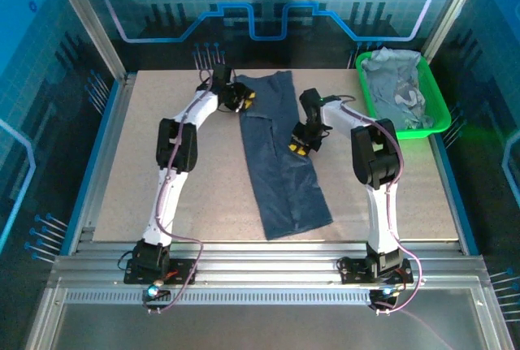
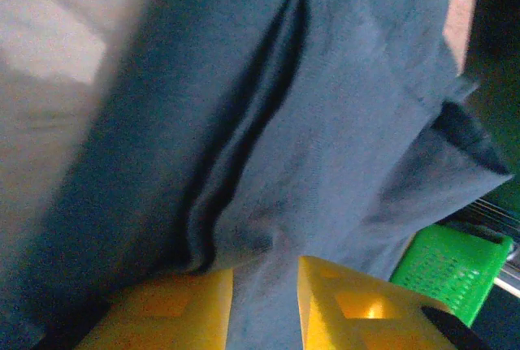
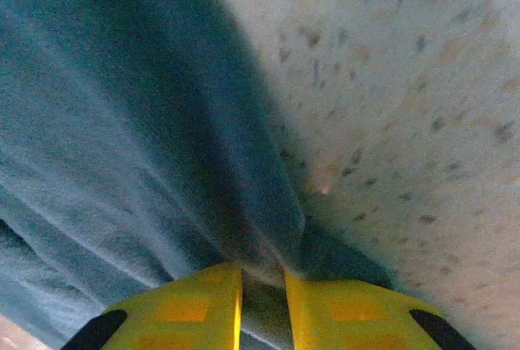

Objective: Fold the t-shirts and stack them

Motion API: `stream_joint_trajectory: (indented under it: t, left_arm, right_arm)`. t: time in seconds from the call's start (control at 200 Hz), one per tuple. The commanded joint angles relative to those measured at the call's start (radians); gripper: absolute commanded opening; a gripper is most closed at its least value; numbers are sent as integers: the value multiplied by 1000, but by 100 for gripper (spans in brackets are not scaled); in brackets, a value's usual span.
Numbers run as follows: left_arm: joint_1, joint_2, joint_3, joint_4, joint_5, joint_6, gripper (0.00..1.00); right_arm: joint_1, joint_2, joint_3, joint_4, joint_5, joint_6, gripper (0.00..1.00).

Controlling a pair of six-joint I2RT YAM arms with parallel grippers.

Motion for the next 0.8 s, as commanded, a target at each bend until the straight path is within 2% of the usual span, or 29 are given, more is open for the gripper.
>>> stream_joint_trajectory:
  t: [0.0,0.11,0.215,0.345,0.495,0.62,0.795]
  left_arm:
    - [-17,93,101,-8,42,-63,31]
    - [-9,50,122,-4,22,-46,33]
    - [5,-88,32,0,-5,-7,39]
    - [1,-347,-248,35,-38,53,41]
    - [-38,-609,-626,12,-8,93,39]
    - [-74,-786,-894,-182,55,205,36]
    - [-172,-1018,-1240,-449,174,495,35]
  right_arm:
    - [52,-12,-51,51,-28,148,25]
    - [58,-48,-33,19,26,151,26]
    - [47,-116,-59,-1,90,129,27]
    - [28,-222,-133,4,135,101,29]
    - [24,-335,-245,14,117,70,30]
    - [28,-469,-377,-2,98,26,34]
    - [69,-672,-554,-111,95,-127,39]
